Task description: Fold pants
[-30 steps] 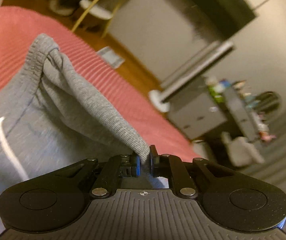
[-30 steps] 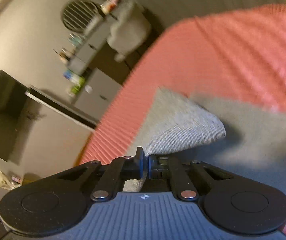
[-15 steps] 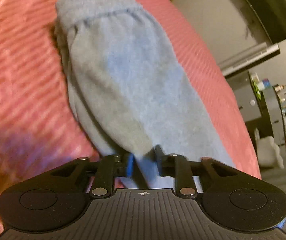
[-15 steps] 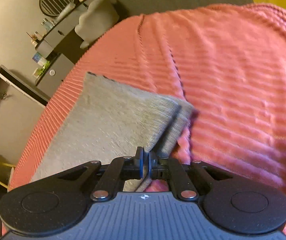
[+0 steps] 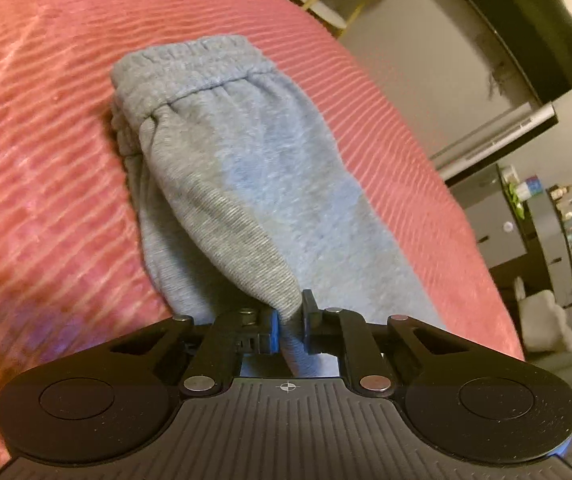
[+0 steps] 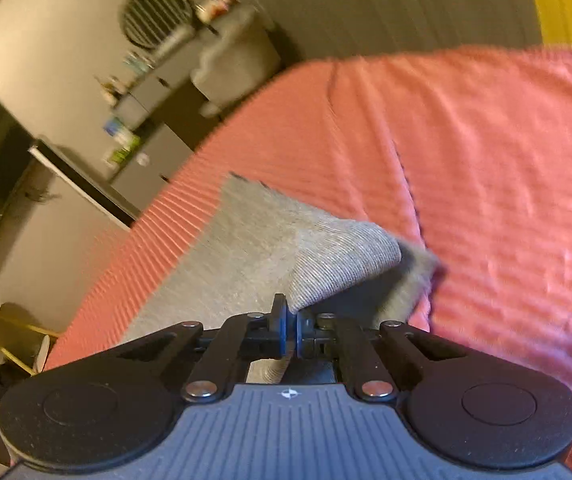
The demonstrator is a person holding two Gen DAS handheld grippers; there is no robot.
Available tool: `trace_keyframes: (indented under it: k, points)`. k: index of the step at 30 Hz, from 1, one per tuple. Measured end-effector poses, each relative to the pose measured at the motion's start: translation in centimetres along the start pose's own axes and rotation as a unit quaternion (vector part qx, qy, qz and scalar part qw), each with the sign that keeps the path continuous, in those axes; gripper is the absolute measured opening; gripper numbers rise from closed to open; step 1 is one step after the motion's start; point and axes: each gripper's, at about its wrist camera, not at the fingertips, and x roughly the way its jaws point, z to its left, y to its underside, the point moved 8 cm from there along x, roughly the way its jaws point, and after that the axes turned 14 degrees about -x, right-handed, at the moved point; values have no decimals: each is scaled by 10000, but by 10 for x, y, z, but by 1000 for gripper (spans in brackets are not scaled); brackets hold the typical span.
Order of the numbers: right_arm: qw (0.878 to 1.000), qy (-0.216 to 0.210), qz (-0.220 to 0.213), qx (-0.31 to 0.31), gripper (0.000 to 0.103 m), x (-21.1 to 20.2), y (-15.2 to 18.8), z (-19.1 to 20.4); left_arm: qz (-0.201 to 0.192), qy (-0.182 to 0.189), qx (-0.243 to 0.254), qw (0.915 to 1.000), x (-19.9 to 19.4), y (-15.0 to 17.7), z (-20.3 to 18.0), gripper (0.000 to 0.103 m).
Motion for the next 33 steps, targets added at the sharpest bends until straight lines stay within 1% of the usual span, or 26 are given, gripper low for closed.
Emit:
trace_keyframes:
  k: [1,2,3,4,5,6,7,9,10,12,14,15,17,18,19,20,21,23,24,25,26,27,29,30,31,33]
  points:
    - [9998,90,-97,-115,4,-4,0,-1,18,-117,41,9999,0,1,3,15]
    - [9993,234,-135,-263,4,-5,2,-3,30,-350,53,9994,0,3,8,18]
    - [9985,375,-82,-383,5,-3,5,-6,-8,-703,-11,9975,-2,3,16,29]
    - [9963,658,124,-531,5,3,12,-12,-179,-1131,-169,9933,-7,-1,23,43]
    - [9924,1007,349,-622,5,7,17,-18,-450,-1436,-323,9881,-16,-3,29,51]
    - [9867,1366,531,-702,8,8,20,-26,-836,-1655,-401,9818,-29,-7,32,55]
    - [9807,1705,575,-767,17,6,21,-32,-1144,-1777,-366,9767,-40,-10,29,55]
    - [9755,1996,271,-889,18,-6,15,-31,-1749,-1798,107,9680,-57,-12,8,56]
    - [9733,2043,36,-1047,18,-12,9,-23,-1942,-1683,489,9652,-60,-8,-11,63]
    - [9725,1911,-225,-1314,19,-14,1,-1,-1979,-1340,1274,9626,-52,9,-49,77]
    - [9763,1436,-247,-1603,24,-1,0,33,-1758,-921,2008,9593,-30,38,-86,77]
    - [9779,1161,-151,-1733,26,9,4,52,-1570,-757,2268,9582,-17,54,-99,77]
    - [9772,558,244,-2033,26,38,22,94,-1017,-526,2670,9569,19,88,-119,77]
    - [9724,262,476,-2269,26,54,34,117,-735,-504,2865,9539,38,106,-127,76]
    - [9662,53,643,-2498,26,64,43,134,-610,-559,3022,9496,55,118,-132,73]
    - [9550,-165,831,-2842,26,76,53,155,-590,-591,3211,9433,70,129,-137,73]
    - [9458,-301,901,-3106,26,83,60,172,-612,-684,3460,9337,84,138,-142,73]
    - [9326,-477,802,-3488,29,95,68,199,-772,-885,3907,9130,102,150,-147,75]
    - [9269,-492,759,-3643,35,102,71,208,-995,-857,4096,9027,107,152,-153,79]
    - [9232,-454,742,-3744,40,107,74,209,-1162,-829,4210,8958,109,150,-155,84]
    - [9192,-403,715,-3852,41,114,77,213,-1262,-806,4223,8940,112,148,-158,86]
    - [9171,-357,643,-3919,43,119,79,214,-1335,-759,4166,8960,115,145,-159,91]
    - [9160,-246,354,-3989,49,127,78,219,-1393,-669,3918,9070,124,136,-154,97]
    - [9147,-150,226,-4032,59,131,78,220,-1424,-592,3776,9130,125,129,-149,99]
    - [9123,-43,78,-4093,76,134,77,221,-1485,-530,3682,9163,126,126,-148,101]
    - [9076,336,-179,-4181,98,142,74,218,-1569,-456,3574,9195,127,121,-142,102]
